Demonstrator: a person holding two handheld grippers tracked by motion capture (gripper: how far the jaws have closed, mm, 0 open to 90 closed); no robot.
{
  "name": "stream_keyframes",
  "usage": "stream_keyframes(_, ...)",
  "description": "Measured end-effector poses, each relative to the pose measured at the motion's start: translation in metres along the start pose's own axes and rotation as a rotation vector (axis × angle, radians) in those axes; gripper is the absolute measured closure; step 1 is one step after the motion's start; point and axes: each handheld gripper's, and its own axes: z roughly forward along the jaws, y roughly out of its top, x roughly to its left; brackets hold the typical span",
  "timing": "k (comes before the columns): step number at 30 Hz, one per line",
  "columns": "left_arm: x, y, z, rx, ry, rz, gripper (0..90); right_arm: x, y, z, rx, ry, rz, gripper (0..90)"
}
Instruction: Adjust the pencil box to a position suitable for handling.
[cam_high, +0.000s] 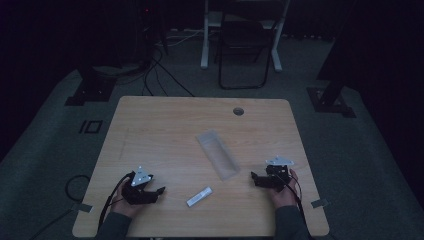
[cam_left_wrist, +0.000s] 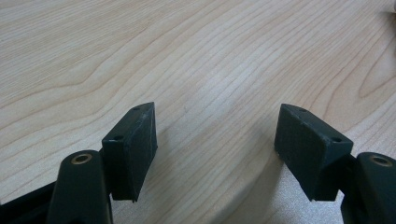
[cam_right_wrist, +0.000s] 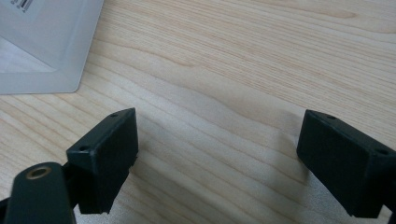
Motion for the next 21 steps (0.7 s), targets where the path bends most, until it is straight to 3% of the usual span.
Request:
stream_keyframes(7, 0.000, 0.000, 0.000, 0.000, 0.000, 0.000, 30.1, 0.002, 0.000, 0.000, -0.001, -0.003, 0.006, 12.8)
stream_keyframes(9, 0.000, 0.000, 0.000, 0.000, 0.000, 0.000, 30.1, 0.002, 0.000, -0.002, 0.002, -0.011, 0.014, 16.0)
stream_keyframes(10, 0.000, 0.000, 0.000, 0.000, 0.001, -0.001, 30.0, 0.004, 0.000, -0.005, 0.004, -0.016, 0.018, 28.6)
stream_keyframes(11, 0.000, 0.000, 0.000, 0.001, 0.001, 0.000, 29.9, 0.005, 0.000, -0.007, 0.010, -0.015, 0.015, 31.8)
stream_keyframes(14, 0.000, 0.000, 0.000, 0.001, 0.001, -0.001, 29.9, 0.010, 0.001, -0.010, 0.013, -0.032, 0.005, 34.0)
stream_keyframes(21, 0.000, 0.000, 0.000, 0.001, 0.002, -0.002, 29.9, 0.030, 0.012, -0.026, -0.049, -0.034, -0.044, 37.5)
